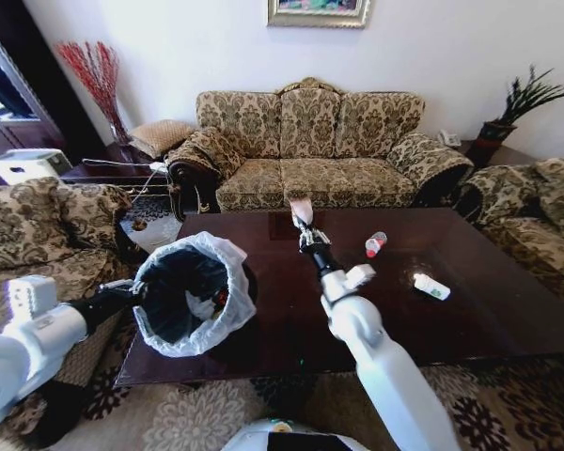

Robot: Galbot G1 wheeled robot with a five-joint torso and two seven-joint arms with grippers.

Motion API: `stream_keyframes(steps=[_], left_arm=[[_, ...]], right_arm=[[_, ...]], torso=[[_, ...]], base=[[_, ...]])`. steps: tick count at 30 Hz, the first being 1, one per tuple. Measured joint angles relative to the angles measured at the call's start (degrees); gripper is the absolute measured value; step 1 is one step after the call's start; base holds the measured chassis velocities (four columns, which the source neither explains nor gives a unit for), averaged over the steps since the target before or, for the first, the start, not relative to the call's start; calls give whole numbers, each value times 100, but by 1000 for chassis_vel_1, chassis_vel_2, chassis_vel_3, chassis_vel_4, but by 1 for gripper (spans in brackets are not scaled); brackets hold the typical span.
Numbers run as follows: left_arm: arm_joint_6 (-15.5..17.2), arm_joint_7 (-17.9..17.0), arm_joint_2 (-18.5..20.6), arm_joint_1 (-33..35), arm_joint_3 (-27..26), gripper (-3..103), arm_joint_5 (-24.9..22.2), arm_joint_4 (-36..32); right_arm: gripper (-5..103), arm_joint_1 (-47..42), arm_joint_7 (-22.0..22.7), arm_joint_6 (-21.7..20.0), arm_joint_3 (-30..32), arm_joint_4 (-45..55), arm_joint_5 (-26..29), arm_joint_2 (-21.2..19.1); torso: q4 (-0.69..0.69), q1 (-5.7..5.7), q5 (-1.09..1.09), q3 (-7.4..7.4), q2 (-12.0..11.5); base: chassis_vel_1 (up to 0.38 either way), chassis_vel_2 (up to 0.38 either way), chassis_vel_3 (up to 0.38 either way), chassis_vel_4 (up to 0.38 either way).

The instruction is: Move to the front of the table and place the trash on the table into the trash bin.

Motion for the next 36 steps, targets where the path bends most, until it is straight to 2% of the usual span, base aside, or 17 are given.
stream_keyframes(steps=[5,13,18,24,29,32,36], left_arm=[[43,1,29,37,6,0,-119,0],[84,101,-6,-2,10,0,-144,1],[89,270,-103,-18,-39,0,-119,2],[114,555,-261,-132,68,0,23,5],[126,711,-380,-54,102,0,199,9],[126,711,-322,-17,96,0,229,10],[87,611,153,89,94,0,227,11]], right_arm=[[5,-369,-452,-1,-151,498,-165,-249],[5,-237,-647,60,-181,278,-291,-227],[5,4,-933,105,-351,-83,-266,-145],[5,420,-1588,175,-665,-786,-234,132],[5,572,-1744,187,-917,-970,-205,311],[5,655,-1930,214,-1103,-1026,-137,399],[5,1148,-2374,280,-1512,-1133,190,475]], torso=[[-3,-1,-1,0,0],[-2,2,-1,1,0],[-1,0,-1,1,0],[-2,1,-1,2,0],[-1,1,-2,1,0],[-1,0,-2,1,0],[-2,1,-2,1,0]], base=[[0,0,0,0],[0,0,0,0],[0,0,0,0],[0,0,0,0],[0,0,0,0],[0,0,0,0],[0,0,0,0]])
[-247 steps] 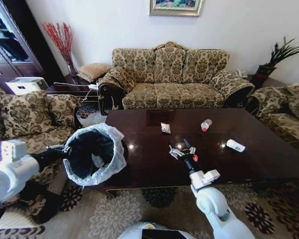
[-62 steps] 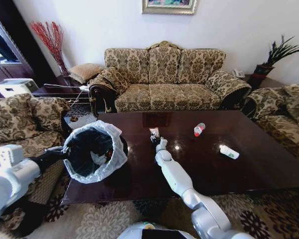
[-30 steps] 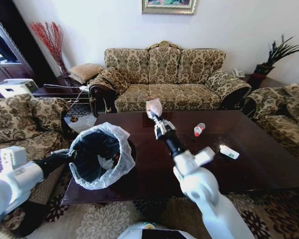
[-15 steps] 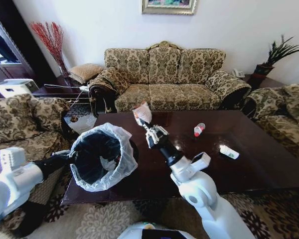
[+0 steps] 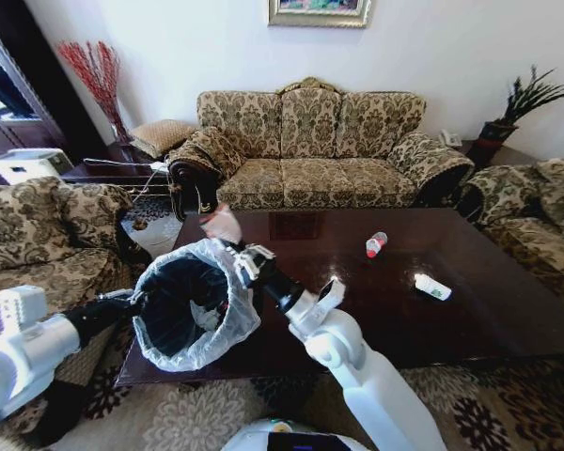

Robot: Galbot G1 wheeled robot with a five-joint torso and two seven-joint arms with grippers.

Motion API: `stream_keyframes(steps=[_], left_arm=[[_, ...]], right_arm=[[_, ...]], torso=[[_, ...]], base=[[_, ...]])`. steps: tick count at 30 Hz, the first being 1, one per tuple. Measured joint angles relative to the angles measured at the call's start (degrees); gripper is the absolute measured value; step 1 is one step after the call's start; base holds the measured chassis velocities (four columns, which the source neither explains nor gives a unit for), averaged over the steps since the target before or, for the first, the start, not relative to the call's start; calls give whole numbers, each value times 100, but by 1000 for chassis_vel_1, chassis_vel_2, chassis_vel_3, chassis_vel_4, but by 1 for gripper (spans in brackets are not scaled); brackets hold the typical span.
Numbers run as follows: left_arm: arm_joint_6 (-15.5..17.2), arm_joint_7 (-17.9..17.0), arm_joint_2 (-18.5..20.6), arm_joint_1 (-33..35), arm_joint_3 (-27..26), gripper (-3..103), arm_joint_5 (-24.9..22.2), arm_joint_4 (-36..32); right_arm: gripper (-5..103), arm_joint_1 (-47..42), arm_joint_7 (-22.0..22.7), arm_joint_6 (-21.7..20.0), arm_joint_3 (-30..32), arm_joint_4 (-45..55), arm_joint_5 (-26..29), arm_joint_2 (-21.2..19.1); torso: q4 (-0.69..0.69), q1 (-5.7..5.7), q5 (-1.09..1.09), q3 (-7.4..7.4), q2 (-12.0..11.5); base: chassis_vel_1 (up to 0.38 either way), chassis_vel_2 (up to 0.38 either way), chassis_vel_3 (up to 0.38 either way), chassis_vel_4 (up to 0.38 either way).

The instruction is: Move to the front of the table and place the trash on the table into the trash bin.

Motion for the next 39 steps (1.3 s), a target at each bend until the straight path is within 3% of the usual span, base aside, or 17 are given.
stream_keyframes(steps=[1,9,16,19,21,23,25,26,27,29,39], left_arm=[[0,0,0,0,0,0,0,0],[23,30,1080,243,-57,0,84,130],[24,35,1509,190,-38,0,95,556],[23,50,1601,176,-25,0,96,721],[22,66,1697,160,-14,0,106,884],[21,71,1754,150,-12,0,109,963],[18,93,1861,135,-12,0,109,1092],[18,93,1861,135,-12,0,109,1092],[11,93,1902,126,-12,0,108,1158],[8,92,1922,121,-12,0,108,1191],[6,93,1952,93,-29,0,77,1223]], right_arm=[[5,0,0,0,0,0,0,0],[5,241,-269,-115,-355,-287,56,-78],[2,93,-439,-172,-335,-399,-297,-221],[10,65,-437,-172,-303,-402,-345,-270],[20,70,-433,-170,-269,-402,-346,-287],[20,86,-432,-166,-250,-408,-347,-287],[32,136,-428,-131,-225,-451,-347,-276],[32,136,-428,-131,-225,-451,-347,-276],[42,168,-425,-109,-214,-465,-336,-273],[42,194,-424,-100,-209,-472,-310,-274],[86,310,-381,-95,-184,-510,-239,-240]], torso=[[0,0,0,0,0],[-1,0,1,0,0],[-1,0,1,0,0],[0,0,1,0,0],[0,0,1,0,0],[0,0,1,0,0],[0,0,0,0,0],[0,0,0,0,0],[-1,0,1,0,0],[-1,0,1,0,0],[-1,0,1,0,0]], base=[[0,0,0,0],[0,0,0,0],[0,0,0,0],[0,0,0,0],[0,0,0,0],[0,0,0,0],[0,0,0,0],[0,0,0,0],[0,0,0,0],[0,0,0,0],[0,0,0,0]])
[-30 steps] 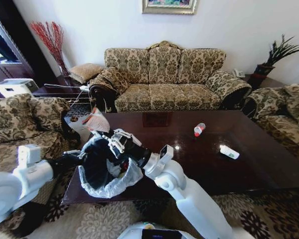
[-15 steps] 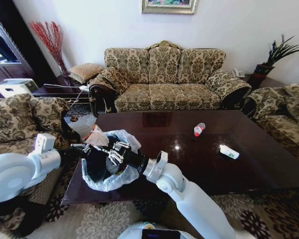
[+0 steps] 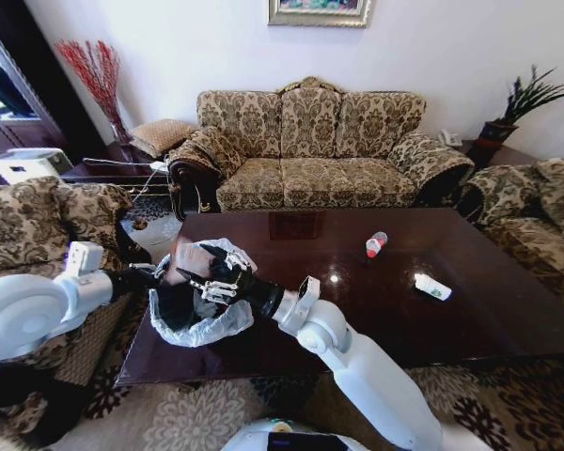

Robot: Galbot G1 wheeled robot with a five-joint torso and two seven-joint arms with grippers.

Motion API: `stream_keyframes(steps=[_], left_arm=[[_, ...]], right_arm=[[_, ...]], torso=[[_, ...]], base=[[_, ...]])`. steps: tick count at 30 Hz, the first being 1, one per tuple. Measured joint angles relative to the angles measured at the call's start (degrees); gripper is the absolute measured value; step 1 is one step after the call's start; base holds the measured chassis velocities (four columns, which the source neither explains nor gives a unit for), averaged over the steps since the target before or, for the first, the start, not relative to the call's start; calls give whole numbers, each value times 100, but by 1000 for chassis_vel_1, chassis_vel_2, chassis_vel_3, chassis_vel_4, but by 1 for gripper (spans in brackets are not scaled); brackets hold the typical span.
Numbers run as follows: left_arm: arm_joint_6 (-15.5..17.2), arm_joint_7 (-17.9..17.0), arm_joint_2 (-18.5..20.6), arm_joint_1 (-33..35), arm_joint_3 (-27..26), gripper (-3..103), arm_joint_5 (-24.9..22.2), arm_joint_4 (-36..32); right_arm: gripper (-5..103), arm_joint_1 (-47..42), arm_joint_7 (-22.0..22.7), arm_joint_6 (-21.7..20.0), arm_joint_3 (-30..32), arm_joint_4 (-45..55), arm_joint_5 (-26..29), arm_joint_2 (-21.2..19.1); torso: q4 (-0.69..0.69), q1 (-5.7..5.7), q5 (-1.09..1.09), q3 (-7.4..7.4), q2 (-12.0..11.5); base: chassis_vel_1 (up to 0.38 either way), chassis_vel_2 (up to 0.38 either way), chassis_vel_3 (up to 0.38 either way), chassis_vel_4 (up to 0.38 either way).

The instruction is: Move to the front of the table and place the trash on the table into the trash bin.

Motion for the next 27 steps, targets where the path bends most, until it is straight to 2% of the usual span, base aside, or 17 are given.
stream_keyframes(steps=[2,3,5,6,8,10,11,13,14,17,23,27], left_arm=[[-1,0,-9,-2,-3,0,-4,-18],[-2,0,-18,-4,-5,0,-8,-30],[-2,-55,-40,-5,-10,0,0,-27],[-2,-55,-40,-5,-10,0,0,-27],[38,-190,-60,-2,-27,0,34,-16],[93,-270,-70,1,-68,0,77,10],[93,-270,-70,1,-68,0,77,10],[113,-314,-74,-18,-103,0,73,68],[113,-314,-74,-18,-103,0,73,68],[99,-350,-128,-44,-111,0,46,88],[98,-348,-153,-89,-135,0,47,87],[98,-337,-164,-108,-161,0,37,52]], right_arm=[[86,-12,20,11,9,0,0,16],[91,-43,90,37,33,8,1,34],[99,-180,615,-55,178,139,-103,68],[99,-180,615,-55,178,139,-103,68],[100,-436,1458,-347,473,354,-171,99],[100,-711,1957,-452,873,398,-110,66],[100,-711,1957,-452,873,398,-110,66],[100,-1088,2219,-667,1473,468,263,-18],[100,-1088,2219,-667,1473,468,263,-18],[100,-1604,2462,-875,2145,651,718,-133],[100,-1690,2713,-873,2480,499,709,-171],[100,-1541,2879,-638,2619,-8,253,-131]], torso=[[0,0,0,0,0],[1,0,0,0,0],[1,0,0,0,0],[1,0,0,0,0],[1,0,0,0,0],[1,-1,0,0,0],[1,-1,0,0,0],[-1,0,1,0,0],[-1,0,1,0,0],[-2,0,1,0,0],[2,-1,0,0,0],[2,-1,0,0,0]], base=[[0,0,0,0],[0,0,0,0],[0,0,0,0],[0,0,0,0],[0,0,0,0],[0,0,0,0],[0,0,0,0],[0,0,0,0],[0,0,0,0],[0,0,0,0],[-20,-31,29,35],[-113,-104,111,129]])
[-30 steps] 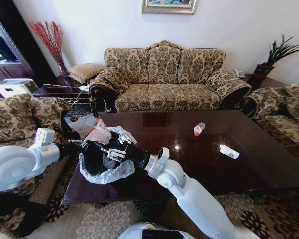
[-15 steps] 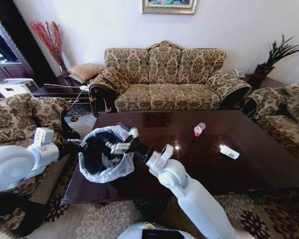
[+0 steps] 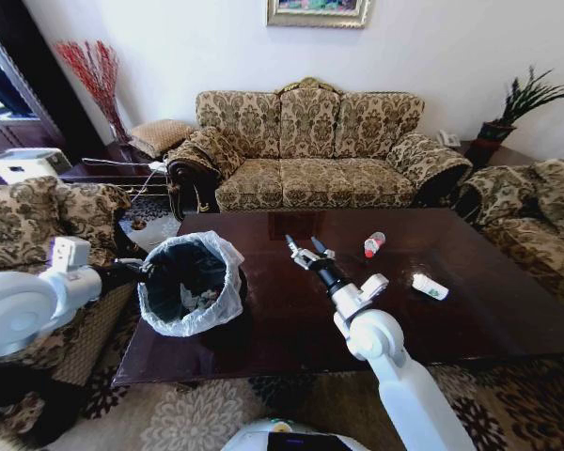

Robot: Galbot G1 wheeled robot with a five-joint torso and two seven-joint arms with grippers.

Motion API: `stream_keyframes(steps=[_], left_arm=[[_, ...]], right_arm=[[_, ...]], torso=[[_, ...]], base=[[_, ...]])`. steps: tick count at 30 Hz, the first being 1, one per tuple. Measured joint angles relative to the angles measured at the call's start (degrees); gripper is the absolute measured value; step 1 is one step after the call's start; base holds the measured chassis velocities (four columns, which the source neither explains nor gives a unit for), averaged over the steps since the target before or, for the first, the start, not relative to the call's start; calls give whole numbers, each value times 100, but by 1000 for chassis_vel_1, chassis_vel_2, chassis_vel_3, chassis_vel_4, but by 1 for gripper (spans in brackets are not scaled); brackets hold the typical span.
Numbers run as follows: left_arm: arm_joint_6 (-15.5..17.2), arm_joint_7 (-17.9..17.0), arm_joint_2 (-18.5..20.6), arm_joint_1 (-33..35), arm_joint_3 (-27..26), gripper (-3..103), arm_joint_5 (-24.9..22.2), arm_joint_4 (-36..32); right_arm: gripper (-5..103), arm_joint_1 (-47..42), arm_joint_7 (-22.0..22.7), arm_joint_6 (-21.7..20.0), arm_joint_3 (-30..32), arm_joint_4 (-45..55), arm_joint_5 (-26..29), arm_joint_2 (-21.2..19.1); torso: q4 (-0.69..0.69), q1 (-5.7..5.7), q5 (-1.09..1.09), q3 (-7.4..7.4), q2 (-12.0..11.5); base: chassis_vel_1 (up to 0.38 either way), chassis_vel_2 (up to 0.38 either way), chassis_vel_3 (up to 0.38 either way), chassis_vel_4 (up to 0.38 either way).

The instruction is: Move to the front of the table and place the trash on the table into the trash bin.

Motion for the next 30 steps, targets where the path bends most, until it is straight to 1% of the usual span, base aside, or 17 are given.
stream_keyframes(steps=[2,3,5,10,11,14,15,17,18,19,20,22,23,25,27,28,30], left_arm=[[0,29,-12,1,-33,0,-2,-14],[0,29,-12,1,-33,0,-2,-14],[1,51,-7,9,-73,0,-8,-6],[10,54,43,18,-125,0,-50,29],[10,54,43,18,-125,0,-50,29],[14,53,76,22,-145,0,-106,24],[14,53,76,22,-145,0,-106,24],[18,38,123,21,-145,0,-141,-17],[18,38,123,21,-145,0,-141,-17],[18,31,144,20,-137,0,-157,-47],[18,20,160,20,-129,0,-176,-64],[19,0,196,20,-117,0,-207,-81],[19,0,196,20,-117,0,-207,-81],[22,-38,227,20,-104,0,-227,-56],[23,-63,246,17,-85,0,-232,-30],[23,-63,246,17,-85,0,-232,-30],[23,-78,260,11,-52,0,-226,3]], right_arm=[[100,92,-34,207,62,-397,-441,33],[100,92,-34,207,62,-397,-441,33],[100,196,-29,316,62,-744,-650,77],[100,450,104,438,-32,-1449,-864,239],[100,450,104,438,-32,-1449,-864,239],[100,793,150,746,-116,-2309,-1200,449],[100,793,150,746,-116,-2309,-1200,449],[100,1196,282,894,-173,-3021,-1395,710],[100,1196,282,894,-173,-3021,-1395,710],[100,1414,369,945,-179,-3386,-1461,846],[100,1587,442,965,-190,-3665,-1488,968],[100,1937,598,1004,-223,-4191,-1511,1188],[100,1937,598,1004,-223,-4191,-1511,1188],[100,2270,730,1035,-251,-4709,-1518,1403],[100,2475,769,1069,-252,-5092,-1569,1542],[100,2475,769,1069,-252,-5092,-1569,1542],[100,2670,839,1208,-220,-5600,-1683,1668]], torso=[[-2,0,0,0,0],[-2,0,0,0,0],[-2,0,1,0,0],[-5,2,1,1,0],[-5,2,1,1,0],[-5,2,-2,1,-1],[-5,2,-2,1,-1],[-5,2,7,1,-1],[-5,2,7,1,-1],[-3,1,8,1,0],[-5,0,5,1,0],[-3,0,0,1,0],[-3,0,0,1,0],[3,1,-9,1,-1],[8,1,-7,1,0],[8,1,-7,1,0],[4,1,-4,1,-1]], base=[[-172,-172,167,159],[-195,-190,187,159],[-200,-201,231,210],[-285,-264,266,271],[-302,-303,293,278],[-291,-285,273,297],[-260,-268,260,292],[-224,-229,192,177],[-188,-189,192,134],[-101,-121,141,134],[-101,-121,33,35],[0,0,0,0],[0,0,0,0],[33,26,-15,-10],[72,95,-21,-27],[79,95,-21,-33],[50,73,-5,-15]])
